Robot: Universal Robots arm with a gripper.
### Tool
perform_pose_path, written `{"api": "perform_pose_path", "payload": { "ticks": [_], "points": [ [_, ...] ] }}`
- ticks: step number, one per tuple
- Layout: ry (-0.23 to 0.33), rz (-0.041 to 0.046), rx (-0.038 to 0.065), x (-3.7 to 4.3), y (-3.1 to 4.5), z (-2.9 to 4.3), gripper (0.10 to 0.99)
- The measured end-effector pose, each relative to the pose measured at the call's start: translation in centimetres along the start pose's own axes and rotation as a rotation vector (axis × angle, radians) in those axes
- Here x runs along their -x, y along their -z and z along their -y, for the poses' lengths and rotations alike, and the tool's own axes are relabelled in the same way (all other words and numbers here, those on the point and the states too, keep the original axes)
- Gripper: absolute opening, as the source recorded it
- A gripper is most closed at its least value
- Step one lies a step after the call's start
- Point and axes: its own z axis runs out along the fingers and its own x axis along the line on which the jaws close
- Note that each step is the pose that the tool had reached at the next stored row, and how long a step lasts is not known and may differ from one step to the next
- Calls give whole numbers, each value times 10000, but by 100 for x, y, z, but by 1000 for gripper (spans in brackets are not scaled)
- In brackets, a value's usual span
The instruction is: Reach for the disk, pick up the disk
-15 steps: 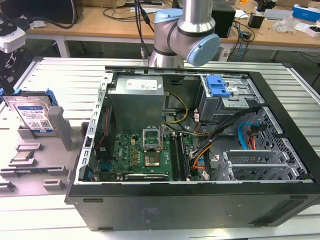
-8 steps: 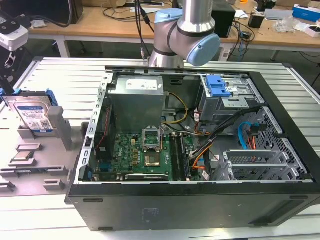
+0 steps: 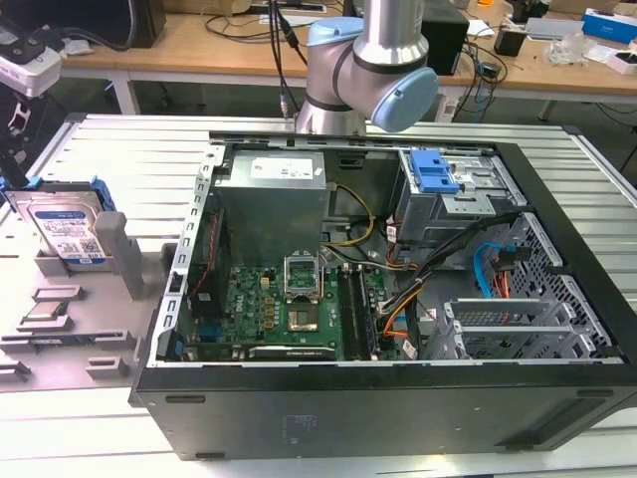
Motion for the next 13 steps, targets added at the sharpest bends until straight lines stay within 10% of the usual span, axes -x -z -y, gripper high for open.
{"api": "perform_pose_path", "payload": {
  "ticks": [13],
  "points": [
    [1612,-61,-1,0,0,0,106]
  ]
}}
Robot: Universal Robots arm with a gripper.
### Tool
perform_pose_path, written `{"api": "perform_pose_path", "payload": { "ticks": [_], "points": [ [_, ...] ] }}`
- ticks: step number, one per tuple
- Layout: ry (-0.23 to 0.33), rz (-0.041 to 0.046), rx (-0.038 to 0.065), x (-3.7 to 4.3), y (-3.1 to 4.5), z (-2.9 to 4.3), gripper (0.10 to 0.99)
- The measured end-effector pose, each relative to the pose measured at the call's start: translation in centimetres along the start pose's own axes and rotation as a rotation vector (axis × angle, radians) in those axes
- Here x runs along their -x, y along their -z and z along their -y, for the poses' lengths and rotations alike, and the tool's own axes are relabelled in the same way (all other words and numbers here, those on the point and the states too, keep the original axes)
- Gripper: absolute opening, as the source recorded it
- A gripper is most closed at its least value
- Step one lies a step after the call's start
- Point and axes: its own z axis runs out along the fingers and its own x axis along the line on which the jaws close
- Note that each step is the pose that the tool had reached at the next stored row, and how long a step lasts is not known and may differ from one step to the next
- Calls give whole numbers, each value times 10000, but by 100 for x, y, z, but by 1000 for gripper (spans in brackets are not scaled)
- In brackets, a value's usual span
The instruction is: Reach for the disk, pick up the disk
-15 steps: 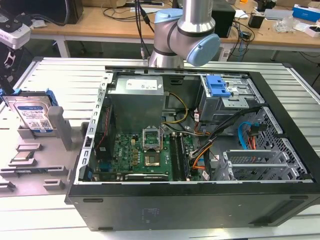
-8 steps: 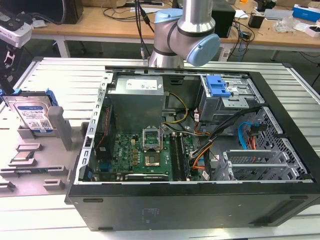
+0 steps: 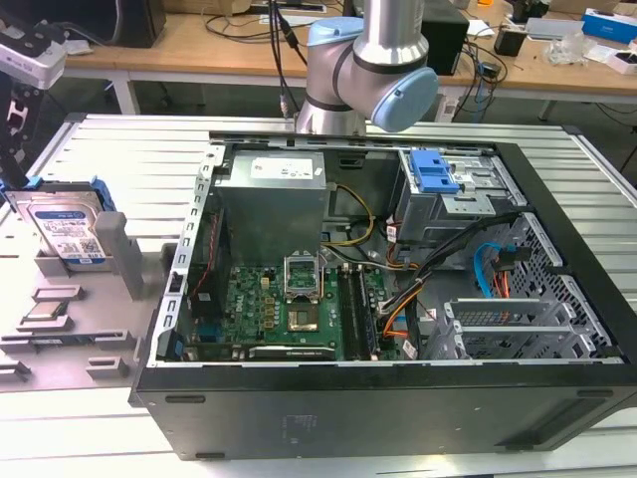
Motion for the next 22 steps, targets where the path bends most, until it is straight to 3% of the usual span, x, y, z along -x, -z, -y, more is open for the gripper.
{"api": "perform_pose_path", "payload": {
  "ticks": [22],
  "points": [
    [2169,-83,-1,0,0,0,106]
  ]
}}
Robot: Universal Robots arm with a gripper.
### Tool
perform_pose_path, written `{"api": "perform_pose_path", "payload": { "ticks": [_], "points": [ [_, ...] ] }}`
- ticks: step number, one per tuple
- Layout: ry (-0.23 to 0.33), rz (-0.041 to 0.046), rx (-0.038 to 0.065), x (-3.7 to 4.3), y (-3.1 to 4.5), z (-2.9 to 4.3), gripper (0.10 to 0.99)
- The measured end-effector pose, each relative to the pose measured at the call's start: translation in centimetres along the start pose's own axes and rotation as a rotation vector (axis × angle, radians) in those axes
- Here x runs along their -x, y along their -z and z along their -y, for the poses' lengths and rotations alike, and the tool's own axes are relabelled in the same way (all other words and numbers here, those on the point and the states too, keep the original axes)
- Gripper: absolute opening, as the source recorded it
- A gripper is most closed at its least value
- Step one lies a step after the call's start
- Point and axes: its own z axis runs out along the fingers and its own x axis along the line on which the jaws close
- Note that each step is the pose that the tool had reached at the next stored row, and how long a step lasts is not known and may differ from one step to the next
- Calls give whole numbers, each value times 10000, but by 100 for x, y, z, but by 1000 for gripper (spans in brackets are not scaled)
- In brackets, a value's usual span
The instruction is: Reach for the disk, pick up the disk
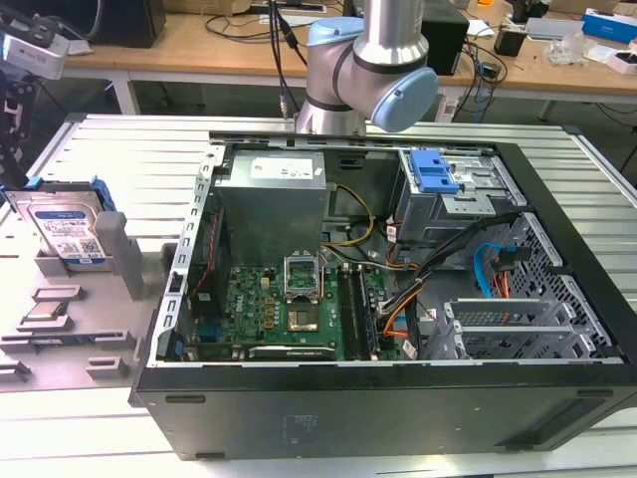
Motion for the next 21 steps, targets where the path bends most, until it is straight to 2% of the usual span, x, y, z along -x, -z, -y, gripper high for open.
{"api": "perform_pose_path", "payload": {
  "ticks": [21],
  "points": [
    [2033,-78,-1,0,0,0,106]
  ]
}}
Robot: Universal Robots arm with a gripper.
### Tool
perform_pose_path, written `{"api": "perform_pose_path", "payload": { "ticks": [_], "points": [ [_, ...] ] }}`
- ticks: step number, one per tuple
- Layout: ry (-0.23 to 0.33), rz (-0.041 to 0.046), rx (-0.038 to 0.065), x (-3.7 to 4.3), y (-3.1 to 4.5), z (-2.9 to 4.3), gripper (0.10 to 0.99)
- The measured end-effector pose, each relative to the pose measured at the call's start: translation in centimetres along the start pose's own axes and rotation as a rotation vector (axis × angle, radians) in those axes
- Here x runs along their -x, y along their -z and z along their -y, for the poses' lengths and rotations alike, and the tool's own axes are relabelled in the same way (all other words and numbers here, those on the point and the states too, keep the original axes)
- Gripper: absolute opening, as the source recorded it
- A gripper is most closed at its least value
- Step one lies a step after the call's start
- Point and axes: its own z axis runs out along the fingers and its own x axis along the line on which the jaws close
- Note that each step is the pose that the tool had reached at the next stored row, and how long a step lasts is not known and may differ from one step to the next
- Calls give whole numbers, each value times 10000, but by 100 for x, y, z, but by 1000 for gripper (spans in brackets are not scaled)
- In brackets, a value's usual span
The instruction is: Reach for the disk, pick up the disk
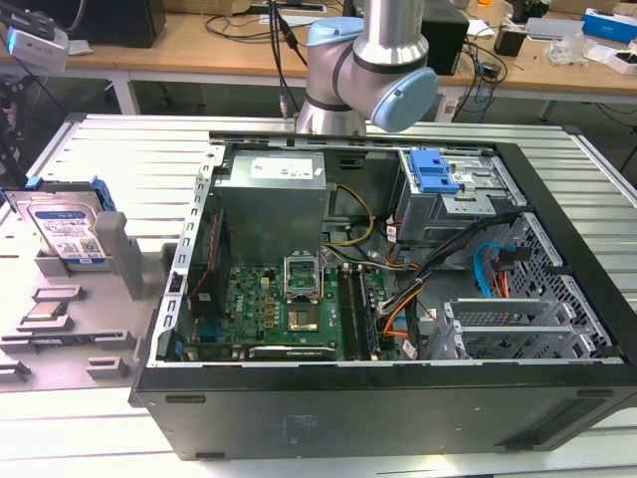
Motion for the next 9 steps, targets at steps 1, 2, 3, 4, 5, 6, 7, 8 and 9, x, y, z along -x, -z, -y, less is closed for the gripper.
{"api": "perform_pose_path", "payload": {
  "ticks": [1,2,3,4,5,6,7,8,9],
  "points": [
    [144,-6,0,0,0,0,106],
    [264,-10,0,0,0,0,106],
    [398,-15,0,0,0,0,106],
    [514,-20,0,0,0,0,106],
    [626,-24,0,0,0,0,106],
    [699,-27,-1,0,0,0,106],
    [783,-30,0,0,0,0,106],
    [856,-33,0,0,0,0,106],
    [916,-36,-1,0,0,0,106]
  ]
}}
